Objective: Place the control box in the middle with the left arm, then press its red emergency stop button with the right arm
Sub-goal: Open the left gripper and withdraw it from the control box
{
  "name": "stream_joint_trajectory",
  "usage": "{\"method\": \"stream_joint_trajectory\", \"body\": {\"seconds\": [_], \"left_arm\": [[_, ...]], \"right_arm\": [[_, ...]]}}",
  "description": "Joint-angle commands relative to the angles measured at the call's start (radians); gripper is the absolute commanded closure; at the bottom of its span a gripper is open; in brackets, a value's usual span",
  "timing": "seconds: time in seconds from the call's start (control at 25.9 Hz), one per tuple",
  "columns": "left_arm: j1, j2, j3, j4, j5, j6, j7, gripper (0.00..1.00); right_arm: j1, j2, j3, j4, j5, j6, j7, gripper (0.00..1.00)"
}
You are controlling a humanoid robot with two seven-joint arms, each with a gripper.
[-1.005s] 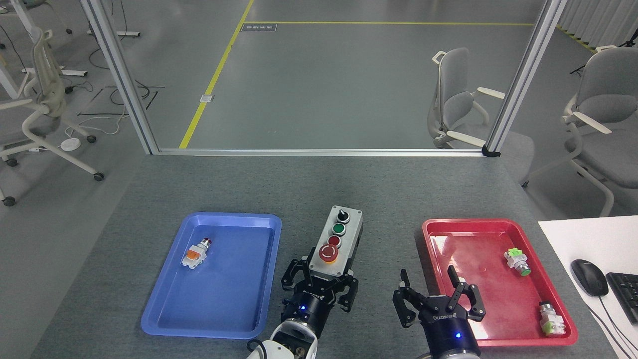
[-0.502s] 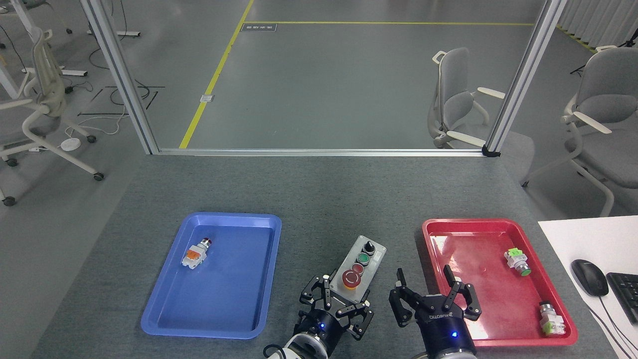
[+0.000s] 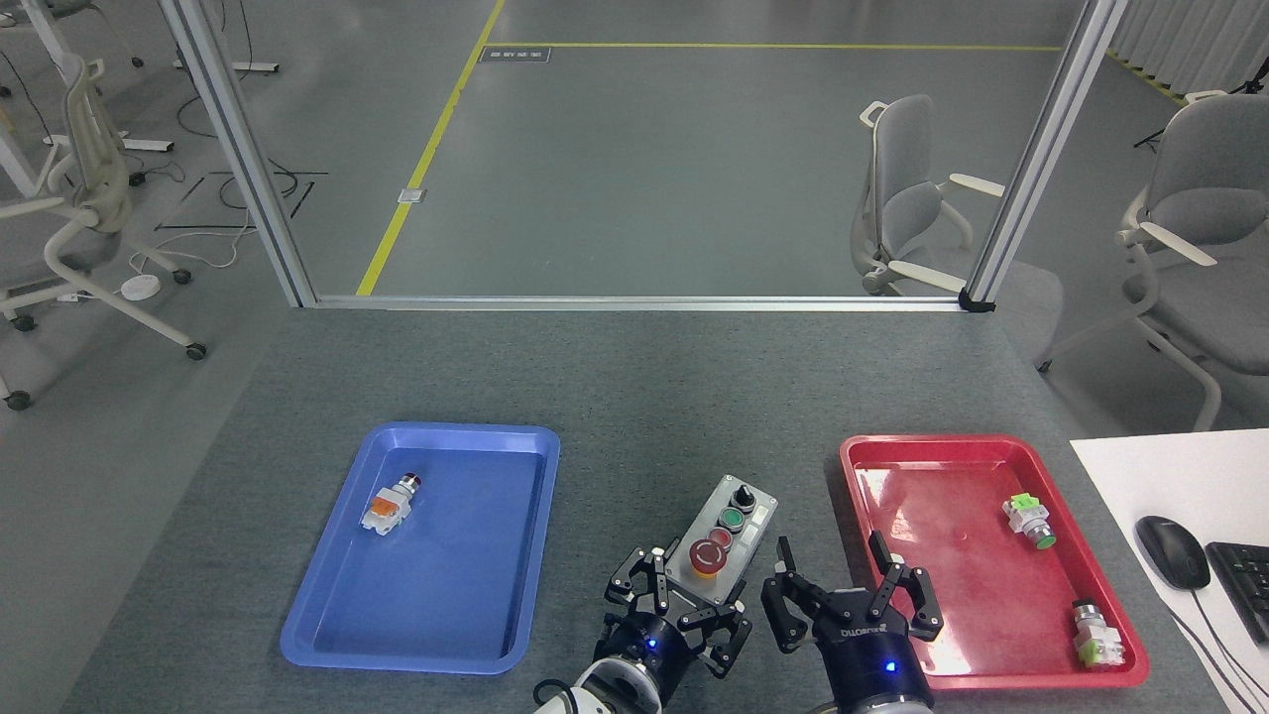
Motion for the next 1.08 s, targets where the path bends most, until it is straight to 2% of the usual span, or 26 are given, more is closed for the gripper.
{"method": "stream_joint_trajectory", "body": {"seconds": [0.0,0.12,0.19,0.31,0.43,0.58,0.62,0.66,0.7,0.73,0.81,0.89,1.04], "left_arm": [[0.006,0.003,0.006,-0.033,0.002,0.012,0.018,0.02],[0.034,0.004,0.007,-0.067,0.002,0.019,0.020,0.02],[0.061,0.029,0.009,-0.122,0.003,0.013,0.020,0.02],[0.116,0.159,0.023,-0.246,0.008,0.004,0.020,0.02],[0.210,0.248,0.079,-0.373,0.019,-0.017,0.020,0.01],[0.351,0.355,0.240,-0.545,0.020,-0.120,0.020,0.01],[0.388,0.366,0.294,-0.582,0.020,-0.155,0.020,0.01],[0.428,0.372,0.355,-0.623,0.020,-0.192,0.020,0.01],[0.471,0.381,0.426,-0.665,0.020,-0.232,0.020,0.01],[0.504,0.388,0.503,-0.703,0.020,-0.277,0.020,0.01],[0.555,0.388,0.655,-0.757,0.020,-0.361,0.020,0.01],[0.567,0.380,0.808,-0.765,0.020,-0.436,0.020,0.01],[0.538,0.374,0.981,-0.743,0.031,-0.467,0.020,0.01]], "right_arm": [[0.000,0.004,0.002,0.002,0.007,0.002,0.001,0.04],[-0.001,0.008,0.002,0.002,0.015,0.002,0.001,0.04],[0.000,0.010,0.004,0.002,0.017,0.002,0.001,0.06],[-0.001,0.011,0.004,0.004,0.018,-0.001,0.001,0.11],[-0.001,0.019,0.005,0.007,0.020,-0.003,0.001,0.12],[-0.001,0.025,0.016,0.010,0.020,-0.003,0.001,0.22],[-0.001,0.027,0.022,0.011,0.020,0.000,0.001,0.26],[-0.003,0.030,0.025,0.013,0.020,0.006,0.001,0.38],[-0.003,0.036,0.027,0.016,0.020,0.009,-0.001,0.57],[-0.003,0.039,0.028,0.024,0.020,0.009,-0.002,0.71],[-0.007,0.042,0.048,0.036,0.020,0.009,-0.007,0.87],[-0.015,0.047,0.077,0.047,0.021,0.008,-0.007,0.99],[-0.044,0.059,0.140,0.083,0.041,0.020,0.010,1.00]]}}
